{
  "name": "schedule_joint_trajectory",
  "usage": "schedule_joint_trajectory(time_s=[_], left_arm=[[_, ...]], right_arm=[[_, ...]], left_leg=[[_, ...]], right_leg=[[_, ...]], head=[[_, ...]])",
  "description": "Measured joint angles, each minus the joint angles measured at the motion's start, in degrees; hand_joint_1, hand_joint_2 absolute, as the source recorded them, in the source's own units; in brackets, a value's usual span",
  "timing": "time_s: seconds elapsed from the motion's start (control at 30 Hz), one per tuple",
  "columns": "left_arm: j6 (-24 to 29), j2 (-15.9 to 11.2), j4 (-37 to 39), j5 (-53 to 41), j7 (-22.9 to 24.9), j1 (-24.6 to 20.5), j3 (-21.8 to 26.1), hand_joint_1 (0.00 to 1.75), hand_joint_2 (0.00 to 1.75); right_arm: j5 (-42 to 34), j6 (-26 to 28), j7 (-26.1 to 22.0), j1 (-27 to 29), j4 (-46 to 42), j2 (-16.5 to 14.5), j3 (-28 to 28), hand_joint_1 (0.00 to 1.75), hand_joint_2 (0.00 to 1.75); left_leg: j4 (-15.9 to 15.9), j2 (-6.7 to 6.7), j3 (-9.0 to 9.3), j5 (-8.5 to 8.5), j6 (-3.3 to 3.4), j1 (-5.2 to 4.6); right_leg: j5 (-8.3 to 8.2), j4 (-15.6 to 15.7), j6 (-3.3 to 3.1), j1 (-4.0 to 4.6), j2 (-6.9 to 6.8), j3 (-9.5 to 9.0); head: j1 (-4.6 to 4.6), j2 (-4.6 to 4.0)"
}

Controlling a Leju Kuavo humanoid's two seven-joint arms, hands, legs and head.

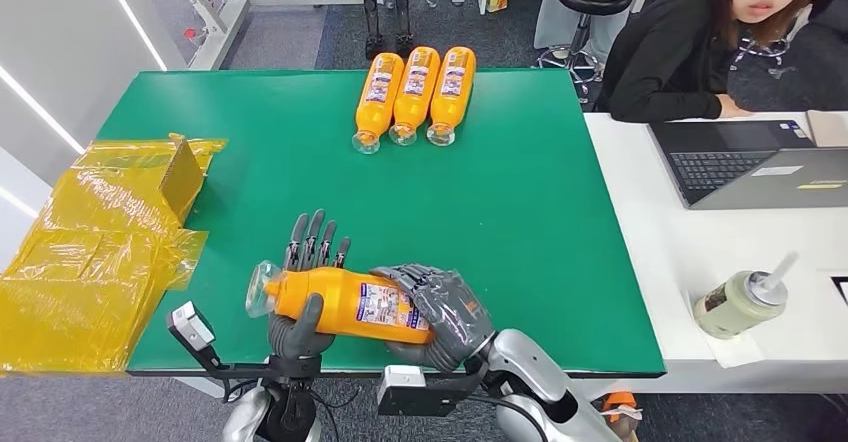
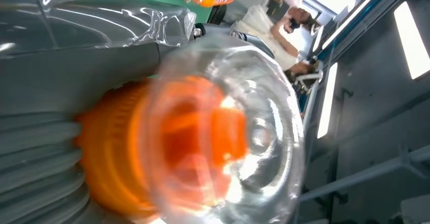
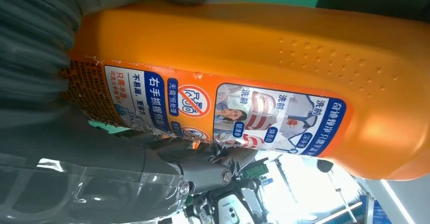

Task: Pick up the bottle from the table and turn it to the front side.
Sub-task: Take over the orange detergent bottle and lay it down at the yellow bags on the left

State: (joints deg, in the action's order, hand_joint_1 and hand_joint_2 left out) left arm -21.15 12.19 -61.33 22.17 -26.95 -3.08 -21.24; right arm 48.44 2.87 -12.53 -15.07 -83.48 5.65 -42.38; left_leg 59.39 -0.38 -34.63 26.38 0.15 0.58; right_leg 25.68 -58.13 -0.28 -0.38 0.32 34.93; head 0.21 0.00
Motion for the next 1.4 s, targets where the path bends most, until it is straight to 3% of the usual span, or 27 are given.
schedule_joint_trajectory(time_s=[0.13,0.33,0.6,0.63,0.73,0.77,1.4], left_arm=[[-0.1,0.0,0.1,-0.1,-0.2,-0.5,0.0,1.75,1.75],[0.1,0.0,0.7,-0.1,-0.7,-1.8,0.0,1.75,1.75],[0.1,0.0,1.6,0.6,-0.8,-3.1,0.0,1.75,1.75],[0.1,0.0,1.8,0.6,-0.8,-3.1,0.0,1.75,1.75],[0.1,0.0,2.0,0.9,-0.8,-3.3,0.0,1.75,1.75],[0.1,0.0,2.1,1.0,-0.8,-3.4,0.0,1.75,1.75],[1.2,-0.1,2.8,2.1,-1.1,-3.4,0.0,1.75,1.75]], right_arm=[[0.1,-0.8,1.3,-1.1,0.8,-1.3,-0.1,1.67,1.75],[0.4,-1.7,2.9,-2.1,1.1,-2.3,-0.1,1.39,1.75],[1.3,-2.6,3.8,-2.8,1.1,-2.9,-0.1,1.28,1.75],[1.3,-2.6,3.9,-2.8,1.2,-3.0,-0.1,1.15,1.75],[1.3,-2.7,4.0,-2.9,1.5,-3.1,-0.1,0.2,1.75],[1.3,-2.8,3.9,-3.0,1.7,-3.2,-0.1,0.0,1.75],[-1.1,0.9,-0.8,-3.6,5.3,-2.9,-0.8,0.0,1.75]], left_leg=[[0.0,0.01,0.01,0.0,0.0,0.0],[0.0,0.0,0.0,0.0,0.0,0.0],[0.0,0.0,0.0,0.0,0.0,0.0],[0.0,0.0,-0.01,0.0,0.0,0.0],[0.0,0.0,0.0,0.0,0.0,0.0],[0.0,0.0,0.0,0.0,0.0,0.0],[0.0,0.0,-0.01,0.0,0.0,0.0]], right_leg=[[0.0,0.0,0.0,0.0,0.0,0.01],[0.0,0.0,0.0,0.0,0.0,0.01],[0.0,0.0,0.0,0.0,0.0,0.01],[0.0,0.0,0.0,0.0,0.0,0.01],[0.0,0.0,0.0,0.0,0.0,0.01],[0.0,0.0,0.0,0.0,0.0,0.01],[0.0,0.0,0.0,0.0,0.01,0.02]], head=[[0.0,0.0],[0.01,0.0],[0.0,0.0],[0.01,0.0],[0.01,0.0],[0.01,0.0],[0.01,0.0]])
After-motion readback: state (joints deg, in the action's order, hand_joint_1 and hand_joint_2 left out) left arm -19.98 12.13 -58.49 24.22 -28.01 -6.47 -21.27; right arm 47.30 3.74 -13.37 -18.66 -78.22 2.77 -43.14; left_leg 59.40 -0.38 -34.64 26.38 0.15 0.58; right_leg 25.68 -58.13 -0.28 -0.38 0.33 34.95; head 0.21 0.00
